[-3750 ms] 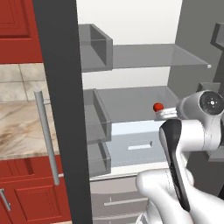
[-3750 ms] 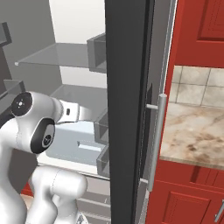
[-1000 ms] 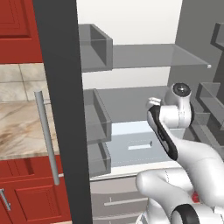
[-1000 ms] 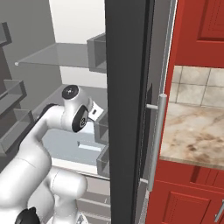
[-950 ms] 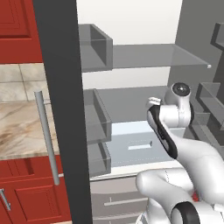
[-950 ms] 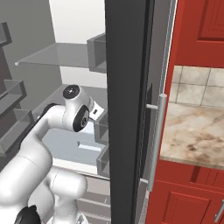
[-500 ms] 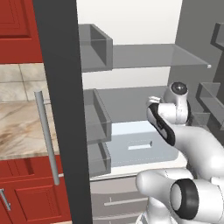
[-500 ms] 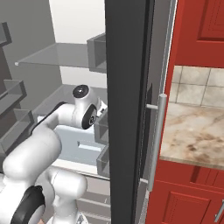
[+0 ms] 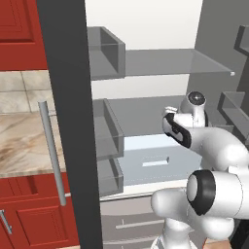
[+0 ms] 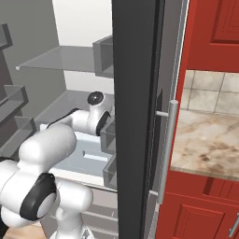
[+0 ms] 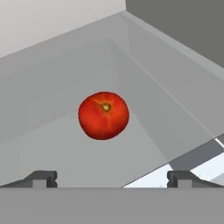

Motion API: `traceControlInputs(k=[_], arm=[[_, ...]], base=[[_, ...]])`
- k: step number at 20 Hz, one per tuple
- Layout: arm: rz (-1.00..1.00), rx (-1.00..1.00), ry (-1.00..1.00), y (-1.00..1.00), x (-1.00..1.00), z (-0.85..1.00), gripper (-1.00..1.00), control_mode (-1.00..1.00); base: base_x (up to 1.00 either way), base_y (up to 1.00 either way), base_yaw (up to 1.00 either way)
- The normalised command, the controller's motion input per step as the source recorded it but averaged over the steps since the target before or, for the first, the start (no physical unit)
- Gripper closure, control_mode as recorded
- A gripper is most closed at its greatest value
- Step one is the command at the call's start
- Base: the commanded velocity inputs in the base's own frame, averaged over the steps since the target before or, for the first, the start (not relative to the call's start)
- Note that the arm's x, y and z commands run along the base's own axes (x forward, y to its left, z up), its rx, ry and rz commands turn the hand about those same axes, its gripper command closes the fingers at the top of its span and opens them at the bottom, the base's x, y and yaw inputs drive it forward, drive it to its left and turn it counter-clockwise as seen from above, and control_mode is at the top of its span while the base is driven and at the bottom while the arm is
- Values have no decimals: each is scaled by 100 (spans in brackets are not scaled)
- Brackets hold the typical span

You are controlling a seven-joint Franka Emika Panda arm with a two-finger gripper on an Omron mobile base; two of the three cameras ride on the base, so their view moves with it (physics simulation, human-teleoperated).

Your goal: Take the cheese, fish, and tomato from the fridge and place them on the plate on the dining counter to create an appetizer plate.

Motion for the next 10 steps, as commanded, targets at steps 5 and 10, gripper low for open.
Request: traceControlInputs(k=[5, 10], arm=[[0, 0, 0, -17, 39, -17, -100, -100], [0, 0, 0, -12, 45, -21, -100, -100]], base=[[0, 0, 0], [0, 0, 0]])
